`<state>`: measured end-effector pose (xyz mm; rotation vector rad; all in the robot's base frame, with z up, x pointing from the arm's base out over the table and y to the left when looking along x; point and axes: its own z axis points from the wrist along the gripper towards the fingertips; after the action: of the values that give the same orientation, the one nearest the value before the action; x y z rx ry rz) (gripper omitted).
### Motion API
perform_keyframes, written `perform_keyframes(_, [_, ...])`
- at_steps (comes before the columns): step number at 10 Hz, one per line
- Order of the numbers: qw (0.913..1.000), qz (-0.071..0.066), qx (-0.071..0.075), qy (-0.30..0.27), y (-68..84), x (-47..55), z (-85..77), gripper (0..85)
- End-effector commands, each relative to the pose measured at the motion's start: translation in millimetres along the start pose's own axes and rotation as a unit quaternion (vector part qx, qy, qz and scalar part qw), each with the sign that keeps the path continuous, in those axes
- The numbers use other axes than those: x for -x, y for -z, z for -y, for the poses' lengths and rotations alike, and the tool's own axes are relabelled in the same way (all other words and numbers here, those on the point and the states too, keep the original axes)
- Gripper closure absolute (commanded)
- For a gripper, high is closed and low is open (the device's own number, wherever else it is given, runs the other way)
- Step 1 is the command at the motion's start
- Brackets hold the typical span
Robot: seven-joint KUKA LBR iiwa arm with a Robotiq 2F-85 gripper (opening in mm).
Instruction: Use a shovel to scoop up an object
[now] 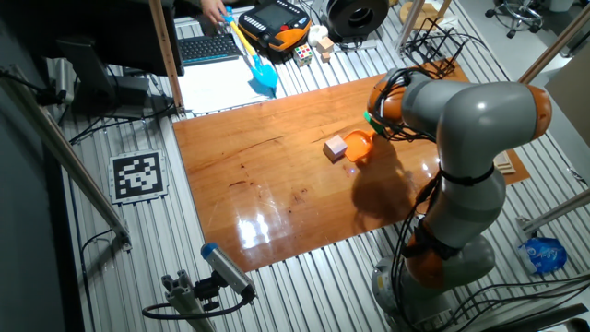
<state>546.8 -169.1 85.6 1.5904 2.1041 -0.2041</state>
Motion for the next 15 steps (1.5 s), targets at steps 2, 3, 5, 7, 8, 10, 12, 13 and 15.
perform_keyframes(2, [1.0000, 0.001, -0.001, -0.003, -1.2, -4.5, -1.7, 85.0])
perform_keyframes(3, [1.0000, 0.002, 0.001, -0.002, -1.5, -6.0, -2.5, 85.0])
perform_keyframes(5, [1.0000, 0.006, 0.007, -0.001, -2.5, -7.8, -1.8, 85.0])
perform_keyframes(7, [0.9995, 0.021, 0.021, 0.007, -1.2, -7.8, -1.0, 85.0])
perform_keyframes(8, [0.9994, 0.022, 0.024, 0.010, 0.9, -7.8, 0.3, 85.0])
perform_keyframes(10, [0.9989, 0.032, 0.032, 0.014, 3.5, -11.2, 0.7, 85.0])
perform_keyframes(12, [0.9984, 0.044, 0.034, 0.009, 7.0, -20.4, 0.8, 85.0])
perform_keyframes(13, [0.9984, 0.044, 0.034, 0.006, 7.4, -23.9, 1.6, 85.0])
perform_keyframes(15, [0.9983, 0.045, 0.037, 0.003, 5.0, -29.0, 3.1, 85.0])
